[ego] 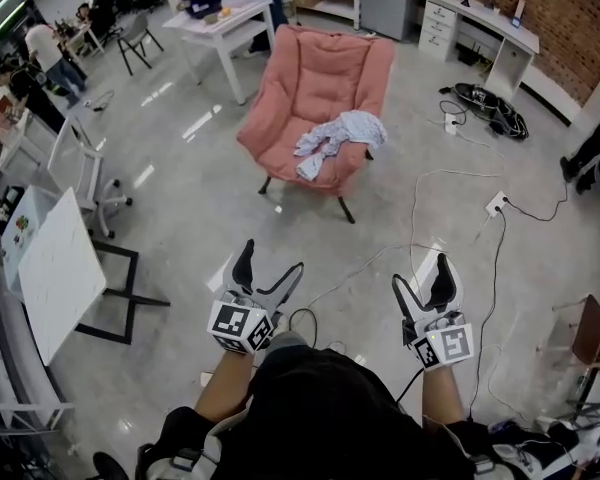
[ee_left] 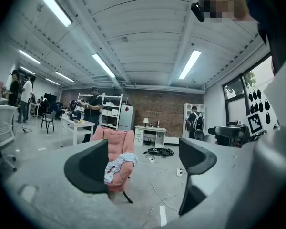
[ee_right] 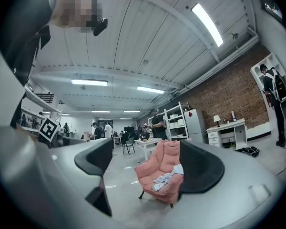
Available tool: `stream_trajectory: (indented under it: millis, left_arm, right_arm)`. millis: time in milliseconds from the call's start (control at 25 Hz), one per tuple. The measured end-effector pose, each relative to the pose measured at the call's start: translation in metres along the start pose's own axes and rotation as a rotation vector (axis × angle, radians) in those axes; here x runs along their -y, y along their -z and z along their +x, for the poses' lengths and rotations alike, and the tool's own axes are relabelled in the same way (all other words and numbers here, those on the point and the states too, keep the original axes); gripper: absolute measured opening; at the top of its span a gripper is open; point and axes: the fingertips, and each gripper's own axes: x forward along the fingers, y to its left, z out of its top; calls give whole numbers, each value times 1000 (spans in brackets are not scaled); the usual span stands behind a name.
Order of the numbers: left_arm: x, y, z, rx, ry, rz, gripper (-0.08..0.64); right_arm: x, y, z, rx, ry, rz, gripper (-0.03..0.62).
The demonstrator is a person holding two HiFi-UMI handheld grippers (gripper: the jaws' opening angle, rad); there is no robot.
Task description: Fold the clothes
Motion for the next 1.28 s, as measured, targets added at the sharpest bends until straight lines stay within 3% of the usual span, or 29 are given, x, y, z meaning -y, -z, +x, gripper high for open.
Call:
stream_trajectory:
  millis: [240, 480, 800, 1280]
  left_arm:
    - [-20, -8, 10, 14, -23, 9, 459]
    - [-49, -16, 44, 23, 7, 3, 459]
    - [-117, -35, 108, 35, 65, 21, 459]
    - [-244, -63, 147, 31, 89, 12, 459]
  right_arm:
    - [6, 5, 26, 4, -20, 20, 417]
    - [17, 7, 66, -16, 12, 26, 417]
    - [23, 11, 149, -4, 67, 23, 416]
    - [-24, 18, 298, -13, 40, 33, 416]
